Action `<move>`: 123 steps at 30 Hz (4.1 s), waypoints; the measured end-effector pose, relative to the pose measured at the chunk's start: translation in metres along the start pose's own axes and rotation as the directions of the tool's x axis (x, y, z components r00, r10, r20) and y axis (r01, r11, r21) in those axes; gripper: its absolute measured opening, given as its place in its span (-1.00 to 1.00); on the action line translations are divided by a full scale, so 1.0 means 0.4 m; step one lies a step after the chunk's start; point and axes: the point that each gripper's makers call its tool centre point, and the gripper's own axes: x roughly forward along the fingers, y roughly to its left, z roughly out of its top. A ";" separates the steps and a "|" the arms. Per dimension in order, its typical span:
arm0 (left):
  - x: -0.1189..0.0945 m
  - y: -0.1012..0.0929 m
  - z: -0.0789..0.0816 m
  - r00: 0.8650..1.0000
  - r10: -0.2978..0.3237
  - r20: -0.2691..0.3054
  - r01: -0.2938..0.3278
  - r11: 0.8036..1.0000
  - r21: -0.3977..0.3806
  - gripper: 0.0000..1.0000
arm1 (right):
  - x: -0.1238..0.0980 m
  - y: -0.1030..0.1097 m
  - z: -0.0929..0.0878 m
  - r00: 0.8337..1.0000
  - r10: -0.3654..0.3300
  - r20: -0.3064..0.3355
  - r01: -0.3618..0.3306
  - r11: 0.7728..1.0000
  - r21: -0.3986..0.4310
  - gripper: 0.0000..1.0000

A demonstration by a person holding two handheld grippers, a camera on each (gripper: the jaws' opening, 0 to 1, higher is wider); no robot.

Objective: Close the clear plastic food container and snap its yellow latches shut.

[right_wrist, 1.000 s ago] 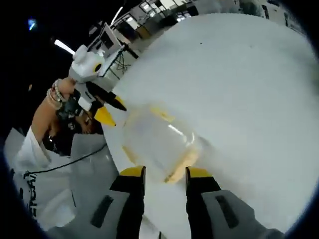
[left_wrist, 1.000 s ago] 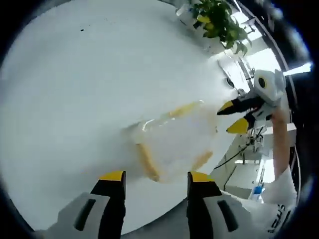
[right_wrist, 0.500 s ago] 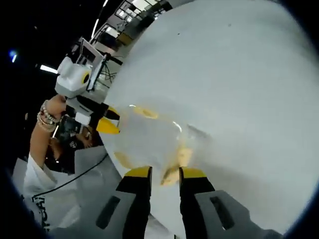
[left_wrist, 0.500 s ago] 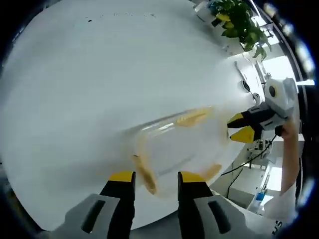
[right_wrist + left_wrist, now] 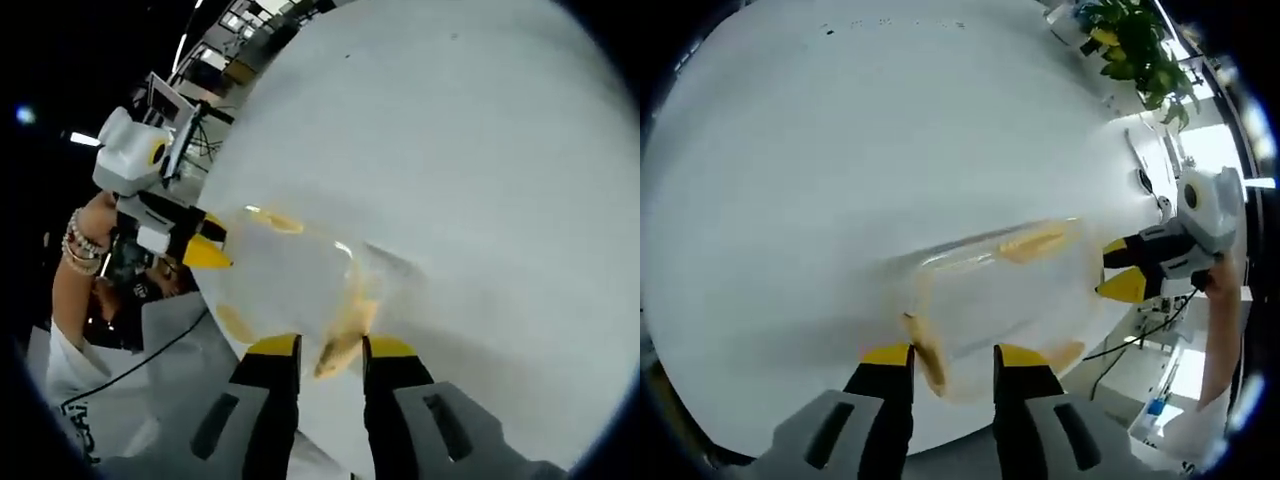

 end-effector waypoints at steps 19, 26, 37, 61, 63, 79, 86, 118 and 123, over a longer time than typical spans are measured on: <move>0.002 0.008 0.008 0.999 0.008 0.038 -0.008 1.000 -0.002 -0.57 | 0.005 0.000 0.001 1.000 0.013 0.017 -0.013 1.000 0.021 -0.62; 0.005 0.007 0.007 1.000 -0.001 0.030 0.001 1.000 -0.017 -0.59 | 0.006 -0.001 0.000 1.000 0.020 0.023 -0.021 1.000 0.019 -0.62; 0.004 0.005 0.006 0.999 -0.023 0.025 0.023 0.999 -0.037 -0.61 | 0.006 -0.004 0.003 0.999 0.031 0.025 -0.031 0.999 0.029 -0.62; 0.035 -0.031 0.011 1.000 -0.023 0.013 0.023 1.000 0.006 -0.60 | 0.015 -0.006 0.015 0.995 0.074 0.070 -0.080 0.993 0.085 -0.66; 0.032 -0.032 0.010 0.999 -0.035 0.029 0.033 0.999 0.037 -0.58 | 0.015 -0.005 0.015 0.994 0.074 0.076 -0.081 0.993 0.082 -0.64; -0.122 -0.110 0.106 0.873 -0.212 0.439 -0.018 0.886 0.463 -0.50 | -0.113 0.040 0.132 0.969 -0.055 0.239 0.107 0.971 -0.213 -0.68; -0.074 -0.161 0.071 0.853 -0.325 0.407 0.016 0.797 0.604 -0.81 | -0.047 0.127 0.132 0.985 0.045 0.165 0.012 0.945 -0.327 -0.79; 0.019 -0.230 0.007 0.857 -0.332 0.395 -0.229 0.441 0.868 -0.47 | 0.077 0.120 0.231 0.981 0.005 0.195 0.066 0.932 -0.356 -0.99; 0.039 -0.217 -0.006 0.877 -0.297 0.379 -0.263 0.364 0.894 -0.30 | 0.080 0.087 0.231 0.982 -0.038 0.185 0.103 0.929 -0.354 -0.94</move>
